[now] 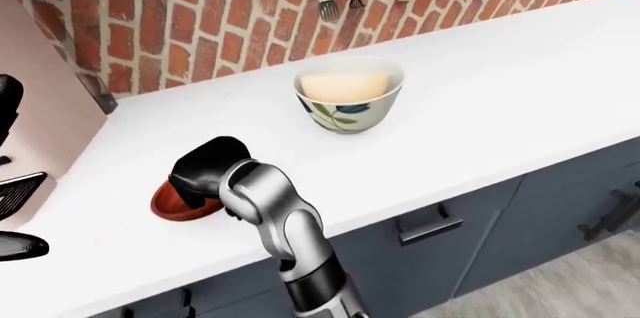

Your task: Stack the bowls from largest to smallest.

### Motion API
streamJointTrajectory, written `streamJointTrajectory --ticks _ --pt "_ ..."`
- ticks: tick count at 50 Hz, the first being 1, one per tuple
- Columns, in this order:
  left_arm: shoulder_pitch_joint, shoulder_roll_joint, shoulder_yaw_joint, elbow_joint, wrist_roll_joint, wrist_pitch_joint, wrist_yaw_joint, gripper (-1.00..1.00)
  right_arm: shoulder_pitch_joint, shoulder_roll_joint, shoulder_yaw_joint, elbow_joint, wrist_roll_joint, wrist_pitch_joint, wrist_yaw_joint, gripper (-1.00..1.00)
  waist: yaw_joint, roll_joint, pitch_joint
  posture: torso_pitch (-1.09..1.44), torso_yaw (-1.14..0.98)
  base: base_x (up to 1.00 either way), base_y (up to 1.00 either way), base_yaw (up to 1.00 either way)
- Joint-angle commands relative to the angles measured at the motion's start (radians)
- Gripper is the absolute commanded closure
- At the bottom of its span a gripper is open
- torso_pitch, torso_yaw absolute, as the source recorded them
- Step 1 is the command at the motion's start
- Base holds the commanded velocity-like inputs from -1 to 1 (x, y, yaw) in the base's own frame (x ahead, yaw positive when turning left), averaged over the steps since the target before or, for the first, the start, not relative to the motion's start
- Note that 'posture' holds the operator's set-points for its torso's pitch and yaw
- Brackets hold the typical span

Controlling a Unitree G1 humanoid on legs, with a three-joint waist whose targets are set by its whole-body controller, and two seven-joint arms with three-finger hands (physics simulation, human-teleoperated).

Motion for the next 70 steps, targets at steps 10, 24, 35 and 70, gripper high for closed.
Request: streamJointTrajectory --ticks 10,24,35,70 --pt "-0.016 -0.005 0.0 -0.003 0.049 -0.017 -0.018 -1.0 -0.088 0.024 -0.013 -0.046 0.024 0.02 0.074 1.0 0.004 -0.001 -0.001 -0.24 0.0 0.0 0.0 0.0" --pt "-0.008 -0.005 0.018 -0.002 0.043 -0.018 -0.025 -1.0 -0.289 -0.057 -0.11 -0.136 0.118 0.119 0.105 1.0 0.009 -0.012 0.004 -0.24 0.0 0.0 0.0 0.0" --pt "-0.011 0.02 0.03 0.004 0.002 -0.022 0.001 -1.0 -0.514 -0.193 -0.205 -0.169 0.19 0.24 0.184 1.0 0.007 -0.014 0.014 -0.24 0.0 0.0 0.0 0.0" --pt "0.015 -0.014 0.033 -0.016 0.028 -0.023 -0.03 -1.0 -0.744 -0.661 -0.338 0.304 0.104 0.344 -0.014 1.0 0.01 -0.023 0.039 -0.24 0.0 0.0 0.0 0.0"
